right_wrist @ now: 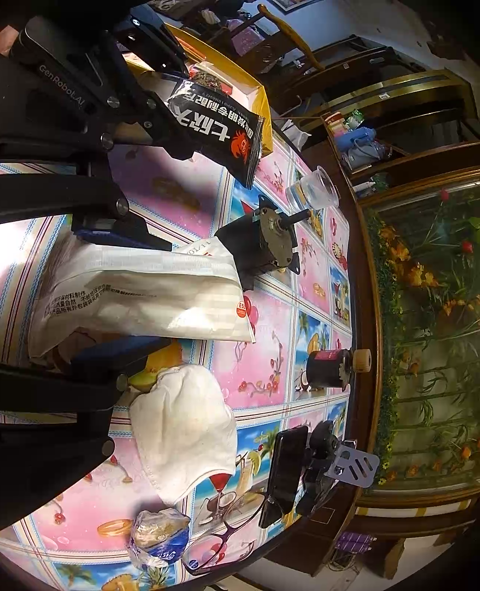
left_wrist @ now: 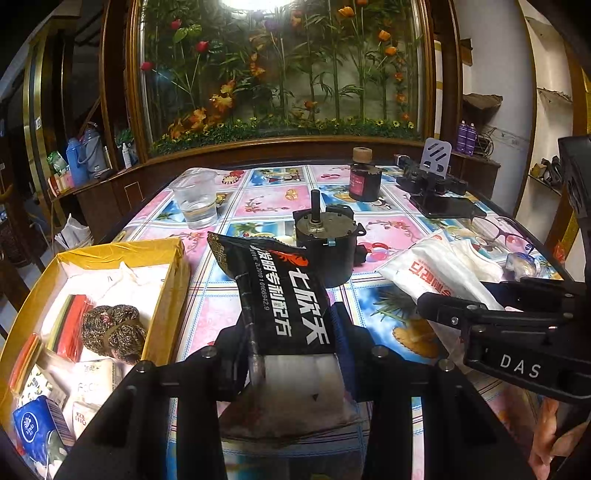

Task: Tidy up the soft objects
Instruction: 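Carry the black bag and white packet toward the yellow tray with both grippers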

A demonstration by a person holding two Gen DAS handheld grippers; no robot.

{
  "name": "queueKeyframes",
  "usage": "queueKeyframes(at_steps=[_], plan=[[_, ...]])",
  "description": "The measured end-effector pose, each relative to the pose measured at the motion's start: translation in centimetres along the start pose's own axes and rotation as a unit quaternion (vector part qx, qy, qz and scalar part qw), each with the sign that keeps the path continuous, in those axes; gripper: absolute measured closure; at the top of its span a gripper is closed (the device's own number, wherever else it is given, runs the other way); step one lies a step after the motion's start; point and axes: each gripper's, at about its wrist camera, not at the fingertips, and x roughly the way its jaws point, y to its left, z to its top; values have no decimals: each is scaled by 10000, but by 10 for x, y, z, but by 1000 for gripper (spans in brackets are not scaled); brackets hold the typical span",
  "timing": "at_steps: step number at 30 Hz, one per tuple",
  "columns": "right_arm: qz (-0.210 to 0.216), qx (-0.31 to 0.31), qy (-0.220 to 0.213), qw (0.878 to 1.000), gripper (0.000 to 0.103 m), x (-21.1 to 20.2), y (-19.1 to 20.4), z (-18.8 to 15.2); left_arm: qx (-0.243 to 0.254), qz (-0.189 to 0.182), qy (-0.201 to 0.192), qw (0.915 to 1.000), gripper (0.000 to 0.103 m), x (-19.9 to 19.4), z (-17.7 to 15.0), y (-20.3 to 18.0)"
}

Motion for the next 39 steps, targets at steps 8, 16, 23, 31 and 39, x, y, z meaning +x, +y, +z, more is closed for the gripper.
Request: queueKeyframes(at_steps=[8, 16, 23, 31, 39], plan=[[16, -7, -49, 10000, 57, -1, 1, 0, 14, 10, -1, 10000, 64, 0, 0, 0], [1, 6, -96, 10000, 57, -2, 1, -1, -15, 9, -6, 10000, 64, -1, 0, 0], [18, 21, -119, 9999, 57, -4, 0, 0, -47, 20, 51, 10000, 64, 1, -1, 3], [16, 44, -107, 9999, 57, -4, -1, 0, -62, 22, 56, 10000, 64, 1, 0, 3], [26, 67, -128, 9999, 57, -6, -1, 0, -60, 25, 59, 10000, 64, 3, -1, 2]])
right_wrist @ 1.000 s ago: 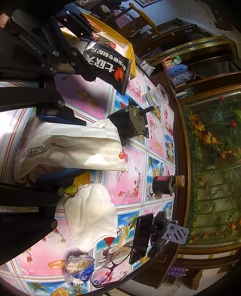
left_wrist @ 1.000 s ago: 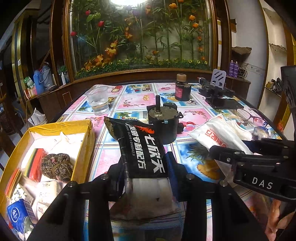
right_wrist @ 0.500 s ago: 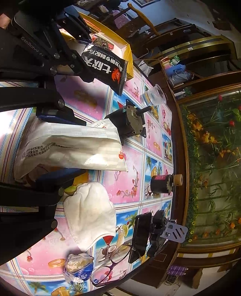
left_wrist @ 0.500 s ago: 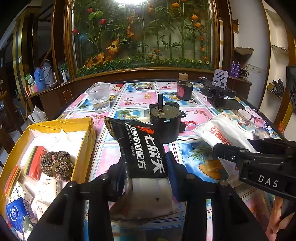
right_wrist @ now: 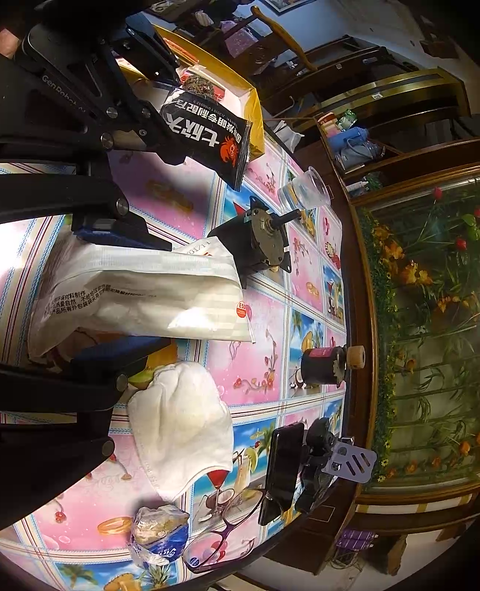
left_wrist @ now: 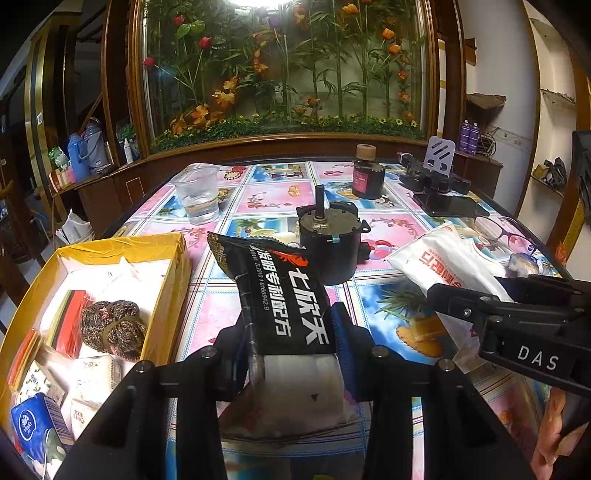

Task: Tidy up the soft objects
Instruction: 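Carry the black bag and white packet toward the yellow tray with both grippers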

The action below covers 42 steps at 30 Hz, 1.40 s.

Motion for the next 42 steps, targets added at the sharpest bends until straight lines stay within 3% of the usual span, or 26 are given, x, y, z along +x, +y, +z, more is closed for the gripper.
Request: queueKeyframes(at_steps=[23, 30, 37, 42], plan=[[-22, 169, -57, 9998, 57, -4, -4, 3, -20, 0, -31, 10000, 64, 0, 1, 2], [-18, 910, -662, 9936, 57, -28, -13, 13, -266, -87, -337, 9990, 64, -15, 4, 9], [-363, 980, -1380, 9849, 57, -51, 10, 20, -610, -104, -576, 9964, 64, -41, 4, 25], [-58, 1003, -1590, 9822, 57, -55, 36, 25, -787, -211, -573, 9950, 64, -66, 6, 49]])
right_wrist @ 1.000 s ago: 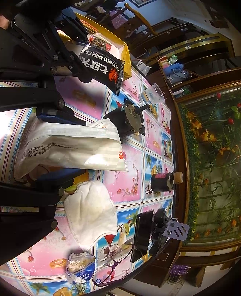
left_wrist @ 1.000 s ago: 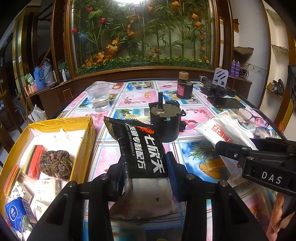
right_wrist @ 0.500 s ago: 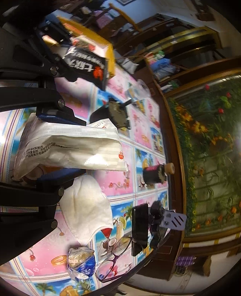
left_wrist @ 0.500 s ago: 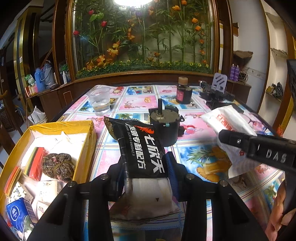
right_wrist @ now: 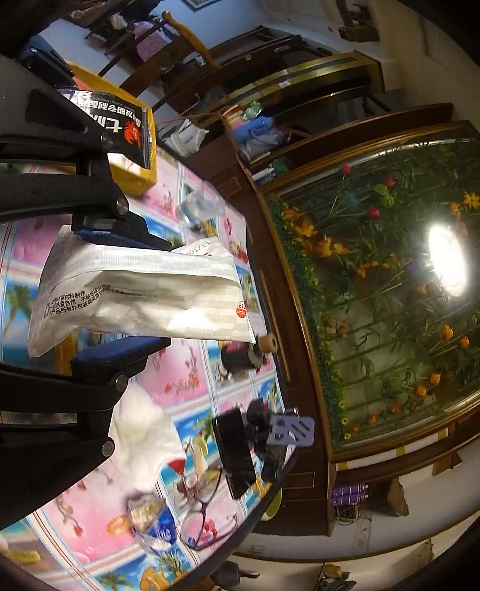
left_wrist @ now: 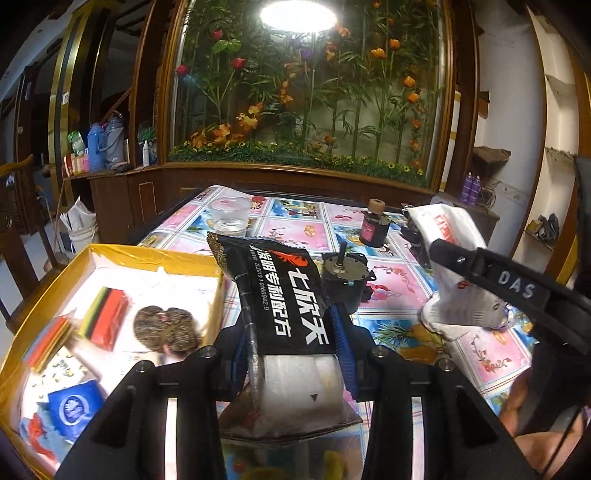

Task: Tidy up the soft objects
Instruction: 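Carry the black bag and white packet toward the yellow tray with both grippers, then lower the black bag and white packet into the tray and open both grippers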

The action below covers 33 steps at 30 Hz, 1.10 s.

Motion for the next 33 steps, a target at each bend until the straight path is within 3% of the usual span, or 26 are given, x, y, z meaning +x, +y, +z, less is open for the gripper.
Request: queueKeyframes(at_steps=[10, 13, 17, 23, 33], plan=[[958, -426, 123, 9944, 56, 12, 109, -26, -466, 835, -231, 9951, 64, -50, 15, 99], [1382, -643, 465, 9872, 55, 26, 146, -39, -697, 1035, -126, 9921, 64, -53, 13, 130], [1884, -1059, 1228, 9686, 55, 57, 194, -59, -887, 1238, 37, 9883, 64, -47, 5, 154], [1686, -1146, 1829, 9618, 55, 100, 213, -71, -1025, 1098, 400, 9878, 64, -24, -1, 172], [1513, -1297, 2048, 9583, 55, 118, 199, -78, -1213, 1060, 433, 9860, 63, -13, -8, 180]])
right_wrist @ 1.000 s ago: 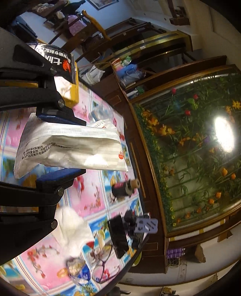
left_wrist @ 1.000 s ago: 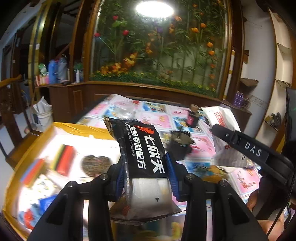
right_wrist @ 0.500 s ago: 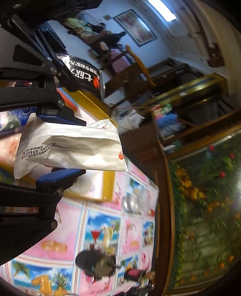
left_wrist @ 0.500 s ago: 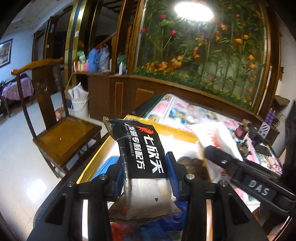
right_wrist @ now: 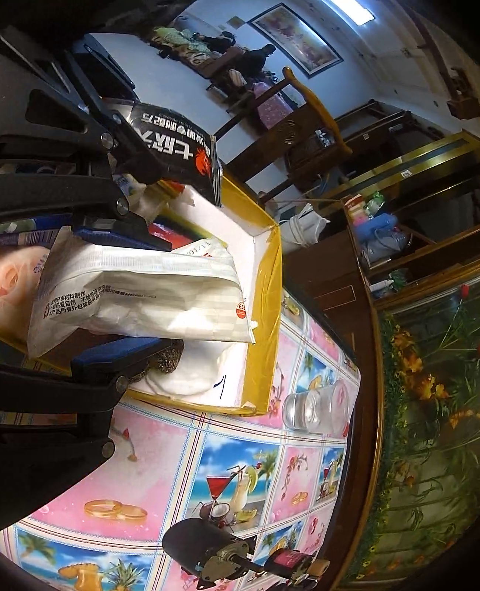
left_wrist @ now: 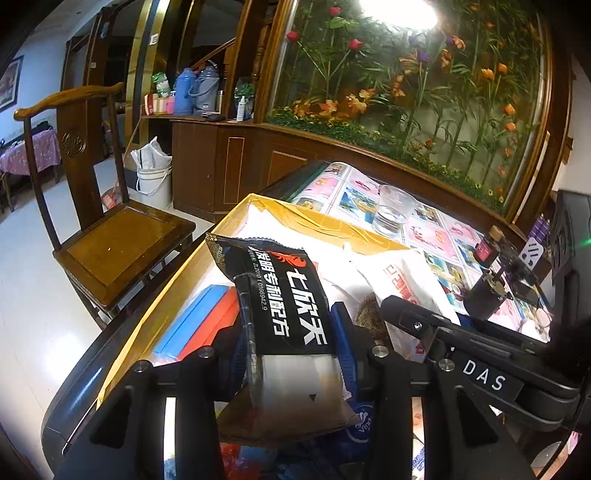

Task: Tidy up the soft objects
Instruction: 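Lower the black bag and white packet into the tray and open both grippers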

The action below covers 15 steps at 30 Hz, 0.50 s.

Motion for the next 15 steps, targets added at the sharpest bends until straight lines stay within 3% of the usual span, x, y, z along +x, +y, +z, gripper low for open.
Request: queueKeyframes(at_steps=[15], plan=[[48, 141, -72, 9999, 55, -7, -6, -2, 73, 40, 62, 9999, 58, 1, 3, -3]])
